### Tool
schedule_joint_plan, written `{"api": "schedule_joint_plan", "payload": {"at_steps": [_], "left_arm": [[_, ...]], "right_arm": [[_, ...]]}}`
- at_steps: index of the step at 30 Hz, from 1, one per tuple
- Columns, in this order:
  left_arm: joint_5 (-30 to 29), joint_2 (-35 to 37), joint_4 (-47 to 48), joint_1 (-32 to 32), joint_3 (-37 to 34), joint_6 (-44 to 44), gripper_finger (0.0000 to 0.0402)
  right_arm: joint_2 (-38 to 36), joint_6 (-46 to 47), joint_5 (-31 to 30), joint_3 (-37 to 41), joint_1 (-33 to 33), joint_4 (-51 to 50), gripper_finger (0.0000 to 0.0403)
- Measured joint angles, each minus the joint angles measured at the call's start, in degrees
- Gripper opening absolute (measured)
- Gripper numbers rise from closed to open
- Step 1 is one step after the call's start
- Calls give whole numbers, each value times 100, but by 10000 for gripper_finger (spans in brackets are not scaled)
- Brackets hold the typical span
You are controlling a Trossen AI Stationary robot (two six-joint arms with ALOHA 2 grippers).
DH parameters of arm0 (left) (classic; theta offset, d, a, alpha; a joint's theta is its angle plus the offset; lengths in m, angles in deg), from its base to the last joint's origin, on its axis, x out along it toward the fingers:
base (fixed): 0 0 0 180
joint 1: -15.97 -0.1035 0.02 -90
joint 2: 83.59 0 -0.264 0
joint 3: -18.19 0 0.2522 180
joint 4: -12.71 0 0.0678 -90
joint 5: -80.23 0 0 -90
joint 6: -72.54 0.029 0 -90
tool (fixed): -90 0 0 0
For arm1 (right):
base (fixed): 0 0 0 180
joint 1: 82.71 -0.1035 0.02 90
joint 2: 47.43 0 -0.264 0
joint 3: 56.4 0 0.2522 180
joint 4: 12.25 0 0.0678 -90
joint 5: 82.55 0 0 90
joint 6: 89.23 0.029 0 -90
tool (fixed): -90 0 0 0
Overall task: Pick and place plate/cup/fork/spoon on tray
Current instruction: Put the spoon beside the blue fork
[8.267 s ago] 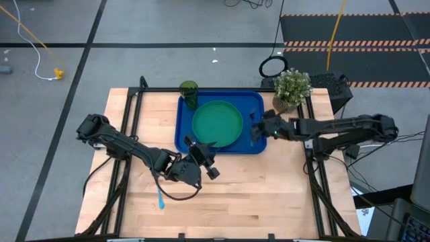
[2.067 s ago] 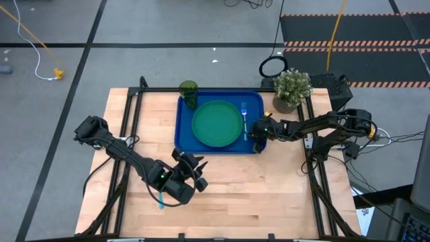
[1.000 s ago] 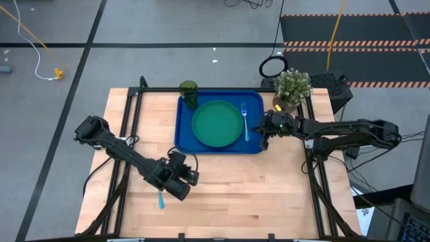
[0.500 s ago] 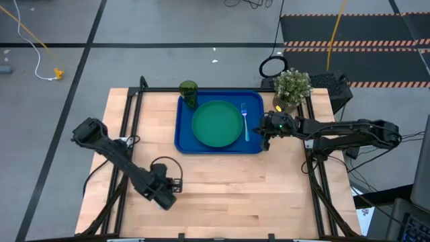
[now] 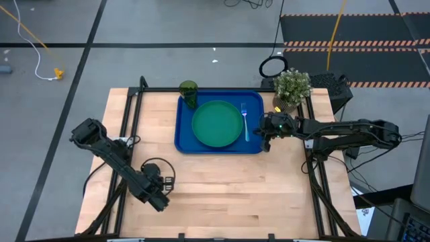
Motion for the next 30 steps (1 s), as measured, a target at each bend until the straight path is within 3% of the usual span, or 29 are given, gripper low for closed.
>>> {"api": "schedule_joint_plan", "payload": {"at_steps": [14, 20, 30], "left_arm": [[-41, 25, -824, -19, -775, -69, 111], [-129, 31, -1010, -89, -909, 286, 107], [-546, 9, -987, -92, -933, 722, 13]], "right_arm": [[0, 22, -3, -4, 0, -35, 0], [0, 33, -7, -4, 0, -25, 0], [0, 355, -1, -4, 0, 42, 0]]}}
